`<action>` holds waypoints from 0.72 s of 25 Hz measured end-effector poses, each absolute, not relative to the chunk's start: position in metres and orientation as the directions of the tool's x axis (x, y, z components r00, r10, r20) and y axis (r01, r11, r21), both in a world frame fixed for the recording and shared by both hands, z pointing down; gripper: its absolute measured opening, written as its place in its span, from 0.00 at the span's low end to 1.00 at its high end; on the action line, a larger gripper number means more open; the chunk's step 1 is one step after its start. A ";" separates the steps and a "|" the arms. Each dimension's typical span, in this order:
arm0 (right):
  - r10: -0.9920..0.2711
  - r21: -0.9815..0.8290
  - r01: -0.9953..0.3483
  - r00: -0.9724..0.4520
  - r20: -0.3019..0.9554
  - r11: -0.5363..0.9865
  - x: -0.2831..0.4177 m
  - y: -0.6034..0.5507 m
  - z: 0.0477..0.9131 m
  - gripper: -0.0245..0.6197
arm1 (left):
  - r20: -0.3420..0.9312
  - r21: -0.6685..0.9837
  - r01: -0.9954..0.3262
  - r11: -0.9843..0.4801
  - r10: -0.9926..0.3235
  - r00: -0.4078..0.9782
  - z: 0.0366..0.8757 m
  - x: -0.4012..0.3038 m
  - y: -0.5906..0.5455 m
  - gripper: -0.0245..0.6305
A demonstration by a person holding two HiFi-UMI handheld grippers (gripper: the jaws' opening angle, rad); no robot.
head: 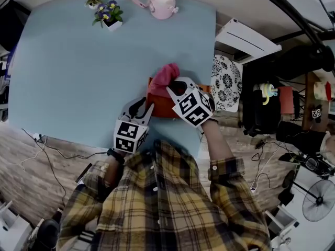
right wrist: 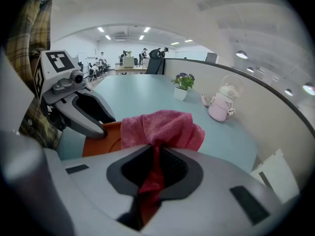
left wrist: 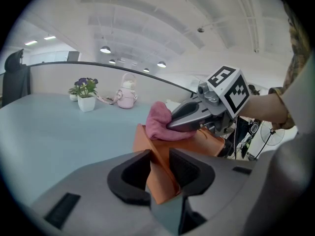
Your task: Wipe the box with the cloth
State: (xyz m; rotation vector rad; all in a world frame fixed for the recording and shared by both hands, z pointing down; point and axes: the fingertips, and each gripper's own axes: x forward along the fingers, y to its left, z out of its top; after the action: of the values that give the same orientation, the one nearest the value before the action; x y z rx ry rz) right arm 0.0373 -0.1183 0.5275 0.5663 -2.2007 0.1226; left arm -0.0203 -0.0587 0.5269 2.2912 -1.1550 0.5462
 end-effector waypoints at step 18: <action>-0.399 0.121 -0.545 -0.427 0.811 0.830 0.113 -0.116 0.531 0.11 | 0.551 0.264 -0.822 -0.505 -0.620 0.558 0.528 -0.021 -0.059 0.22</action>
State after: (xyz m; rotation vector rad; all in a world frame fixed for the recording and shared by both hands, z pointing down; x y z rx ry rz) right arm 0.1135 -0.1158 0.5315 0.6924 -2.0739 0.1972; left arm -0.0214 -0.0586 0.5280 2.2931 -1.1585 0.5342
